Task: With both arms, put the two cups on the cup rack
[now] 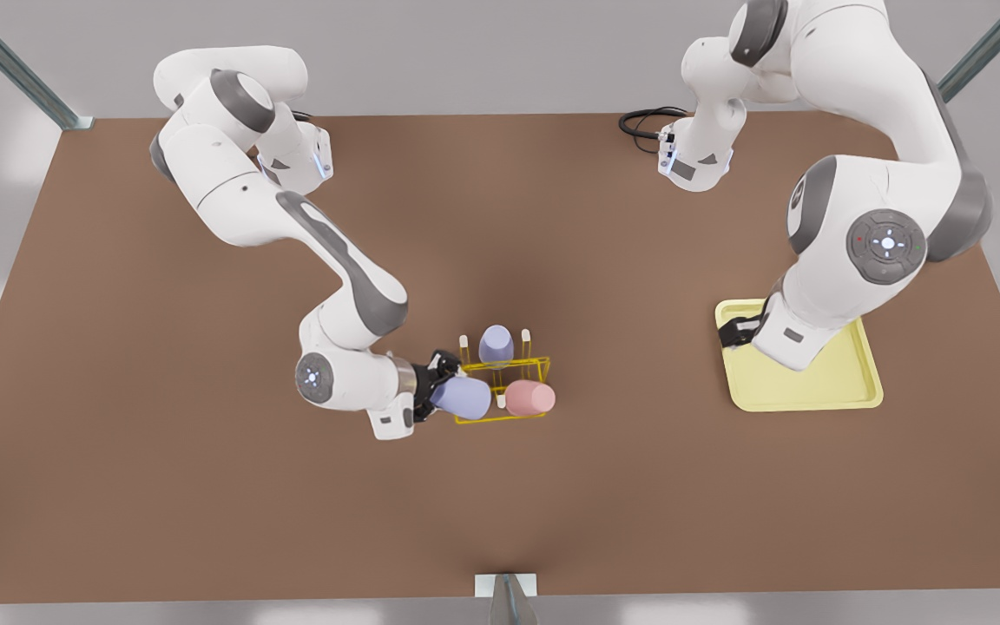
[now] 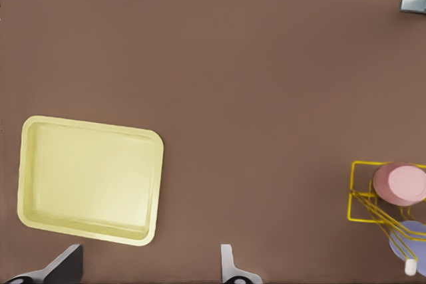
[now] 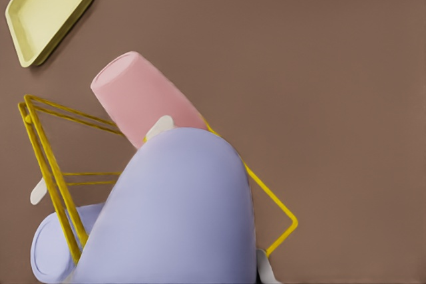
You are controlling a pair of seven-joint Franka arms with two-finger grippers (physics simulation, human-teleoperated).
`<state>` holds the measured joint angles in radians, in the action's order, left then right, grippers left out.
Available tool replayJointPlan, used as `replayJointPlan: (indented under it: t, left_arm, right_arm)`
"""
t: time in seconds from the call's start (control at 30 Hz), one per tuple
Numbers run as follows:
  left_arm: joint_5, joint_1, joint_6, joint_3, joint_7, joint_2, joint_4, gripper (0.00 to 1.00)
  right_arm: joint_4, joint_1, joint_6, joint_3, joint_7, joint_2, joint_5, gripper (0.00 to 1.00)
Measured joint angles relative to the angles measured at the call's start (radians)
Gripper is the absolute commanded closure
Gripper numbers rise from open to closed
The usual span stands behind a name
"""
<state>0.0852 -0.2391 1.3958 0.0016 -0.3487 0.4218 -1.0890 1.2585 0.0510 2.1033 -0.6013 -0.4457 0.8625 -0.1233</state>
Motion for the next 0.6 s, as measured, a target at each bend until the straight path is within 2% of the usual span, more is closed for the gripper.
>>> replayJointPlan:
  t: [0.1, 0.17, 0.23, 0.37, 0.6]
  left_arm:
    - [0.017, 0.000, -0.035, 0.001, 0.052, -0.005, -0.003, 0.00]
    - [0.023, 0.000, -0.050, 0.001, 0.082, -0.008, -0.004, 0.00]
    - [0.027, 0.000, -0.061, 0.001, 0.109, -0.023, -0.020, 0.00]
    - [0.024, -0.051, -0.032, 0.031, 0.155, -0.203, -0.290, 0.00]
    - [-0.056, -0.021, -0.013, 0.035, 0.212, -0.217, -0.334, 0.00]
  right_arm:
    - [0.000, -0.001, 0.000, 0.007, -0.002, 0.000, 0.000, 0.28]
    - [0.000, -0.003, 0.001, 0.008, -0.003, 0.000, 0.000, 0.00]
    - [-0.001, -0.002, 0.001, 0.008, -0.003, 0.001, 0.000, 0.00]
    - [-0.012, -0.001, 0.002, 0.008, -0.001, 0.011, -0.006, 0.00]
    - [-0.016, -0.003, -0.004, 0.007, 0.084, 0.022, -0.019, 0.00]
